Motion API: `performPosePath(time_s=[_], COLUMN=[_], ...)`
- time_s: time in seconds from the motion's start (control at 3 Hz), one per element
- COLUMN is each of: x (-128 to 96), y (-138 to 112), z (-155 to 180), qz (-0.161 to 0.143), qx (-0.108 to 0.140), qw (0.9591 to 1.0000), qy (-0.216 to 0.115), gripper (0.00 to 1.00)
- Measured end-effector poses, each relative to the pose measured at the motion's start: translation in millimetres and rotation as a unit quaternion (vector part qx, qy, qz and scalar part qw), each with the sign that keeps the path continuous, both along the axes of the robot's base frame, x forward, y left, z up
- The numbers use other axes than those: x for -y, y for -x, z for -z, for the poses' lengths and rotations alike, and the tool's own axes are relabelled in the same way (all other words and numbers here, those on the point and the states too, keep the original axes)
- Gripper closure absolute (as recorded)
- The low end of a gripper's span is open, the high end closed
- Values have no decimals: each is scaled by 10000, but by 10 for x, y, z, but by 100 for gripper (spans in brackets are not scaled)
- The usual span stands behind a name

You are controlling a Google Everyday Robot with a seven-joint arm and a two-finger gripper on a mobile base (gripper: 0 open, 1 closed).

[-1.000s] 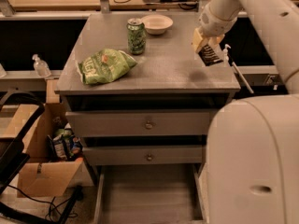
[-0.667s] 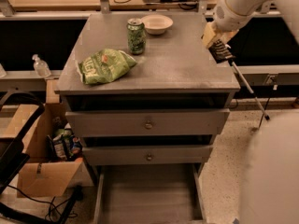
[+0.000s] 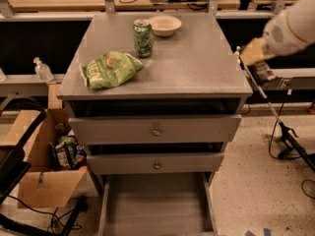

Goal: Place rxbar chocolate into bottom drawer

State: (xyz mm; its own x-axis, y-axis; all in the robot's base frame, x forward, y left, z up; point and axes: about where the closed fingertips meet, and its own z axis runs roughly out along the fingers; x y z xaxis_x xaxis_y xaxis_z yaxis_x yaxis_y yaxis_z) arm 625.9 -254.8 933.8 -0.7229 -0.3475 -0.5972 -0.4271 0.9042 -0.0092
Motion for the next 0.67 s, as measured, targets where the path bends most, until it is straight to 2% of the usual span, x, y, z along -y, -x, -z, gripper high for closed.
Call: performPosePath(time_s=[0.33, 0.67], x=[184, 247], y=[396, 642], z=[510, 998], qz=[-355, -588], qx=[112, 94], qw=[9993, 9979], qy=[-45, -255], gripper=[100, 100])
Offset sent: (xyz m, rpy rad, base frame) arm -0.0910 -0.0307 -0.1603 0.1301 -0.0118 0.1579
